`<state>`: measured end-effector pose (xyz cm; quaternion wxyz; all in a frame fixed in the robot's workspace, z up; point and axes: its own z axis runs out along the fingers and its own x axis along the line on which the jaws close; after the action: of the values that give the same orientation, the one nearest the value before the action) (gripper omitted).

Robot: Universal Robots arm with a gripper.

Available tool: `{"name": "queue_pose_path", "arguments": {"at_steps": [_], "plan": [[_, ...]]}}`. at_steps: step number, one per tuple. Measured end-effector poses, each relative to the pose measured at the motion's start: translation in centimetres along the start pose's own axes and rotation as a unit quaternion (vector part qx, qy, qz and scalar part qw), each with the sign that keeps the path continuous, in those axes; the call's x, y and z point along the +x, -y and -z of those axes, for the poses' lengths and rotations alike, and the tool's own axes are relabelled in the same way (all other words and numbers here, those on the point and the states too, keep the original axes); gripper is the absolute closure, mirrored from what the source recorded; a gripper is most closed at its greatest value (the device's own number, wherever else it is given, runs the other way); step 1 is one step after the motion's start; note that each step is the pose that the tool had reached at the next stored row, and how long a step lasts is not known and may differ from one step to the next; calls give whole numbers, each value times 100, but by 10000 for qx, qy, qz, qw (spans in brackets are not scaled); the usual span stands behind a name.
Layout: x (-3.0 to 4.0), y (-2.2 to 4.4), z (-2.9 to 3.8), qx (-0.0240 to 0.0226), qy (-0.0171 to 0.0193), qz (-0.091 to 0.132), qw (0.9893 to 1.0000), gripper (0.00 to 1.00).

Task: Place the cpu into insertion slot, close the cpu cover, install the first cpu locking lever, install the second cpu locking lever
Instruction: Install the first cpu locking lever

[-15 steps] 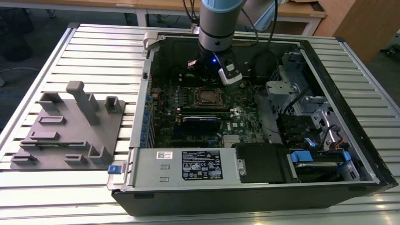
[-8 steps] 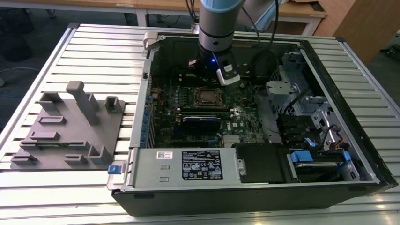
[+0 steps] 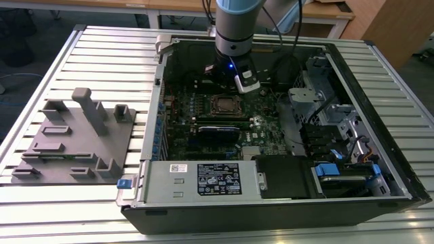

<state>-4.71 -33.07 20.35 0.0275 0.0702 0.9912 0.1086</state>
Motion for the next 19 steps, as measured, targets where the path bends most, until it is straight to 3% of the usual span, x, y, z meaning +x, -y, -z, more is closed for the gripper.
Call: {"name": "queue_pose_path", "arguments": {"at_steps": [3, 6, 19], "plan": [[1, 2, -8, -11, 51, 11, 10000, 90], [4, 3, -11, -17, 72, 16, 10000, 90], [100, -4, -11, -21, 96, 16, 10000, 90]]}}
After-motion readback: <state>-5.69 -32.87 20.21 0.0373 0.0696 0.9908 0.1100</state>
